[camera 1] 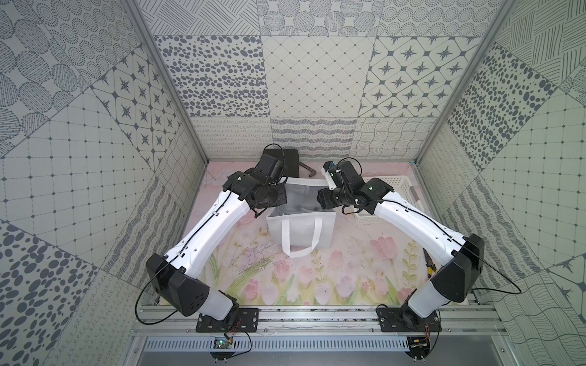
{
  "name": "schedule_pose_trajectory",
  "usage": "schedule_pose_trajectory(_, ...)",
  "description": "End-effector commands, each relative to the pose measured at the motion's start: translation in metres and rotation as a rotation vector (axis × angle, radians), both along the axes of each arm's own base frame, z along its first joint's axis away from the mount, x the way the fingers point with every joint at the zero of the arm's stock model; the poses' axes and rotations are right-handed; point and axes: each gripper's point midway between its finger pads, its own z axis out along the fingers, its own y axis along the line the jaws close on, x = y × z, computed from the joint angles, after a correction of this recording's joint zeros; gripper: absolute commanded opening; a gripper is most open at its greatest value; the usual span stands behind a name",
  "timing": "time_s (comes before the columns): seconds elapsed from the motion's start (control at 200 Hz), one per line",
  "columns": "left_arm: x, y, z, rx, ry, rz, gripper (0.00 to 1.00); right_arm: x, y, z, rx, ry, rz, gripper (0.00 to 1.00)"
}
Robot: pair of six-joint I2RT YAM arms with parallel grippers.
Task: Place the ice pack in the delivery bag
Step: Adjust the delivery bag at the center of the board.
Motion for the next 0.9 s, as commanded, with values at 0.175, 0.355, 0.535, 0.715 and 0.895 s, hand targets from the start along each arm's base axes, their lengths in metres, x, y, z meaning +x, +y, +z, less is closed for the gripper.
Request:
schedule_pose_trajectory(0.175,-0.001,-0.001,0.003,-0.037,-0.008,0.018,0.0,0.01,-0.008,0.009,0.038,-0.022,-0.074,0.39)
schedule_pose_trajectory(0.355,-0.007,-0.002,-0.002,-0.069,0.018,0.038,0.0,0.022,-0.012,0.013,0.016,-0.049,-0.07,0.16)
schedule_pose_trajectory(0.535,-0.022,-0.006,-0.003,-0.175,0.062,0.109,0.0,0.051,-0.013,0.031,0.012,-0.146,-0.029,0.0)
schedule_pose_trajectory(0.715,-0.038,-0.018,-0.008,-0.275,0.106,0.188,0.0,0.086,-0.014,0.039,0.036,-0.198,0.018,0.0)
schedule_pose_trajectory(0.895,-0.052,-0.048,-0.007,-0.343,0.111,0.228,0.0,0.12,-0.004,0.051,0.055,-0.25,0.143,0.0)
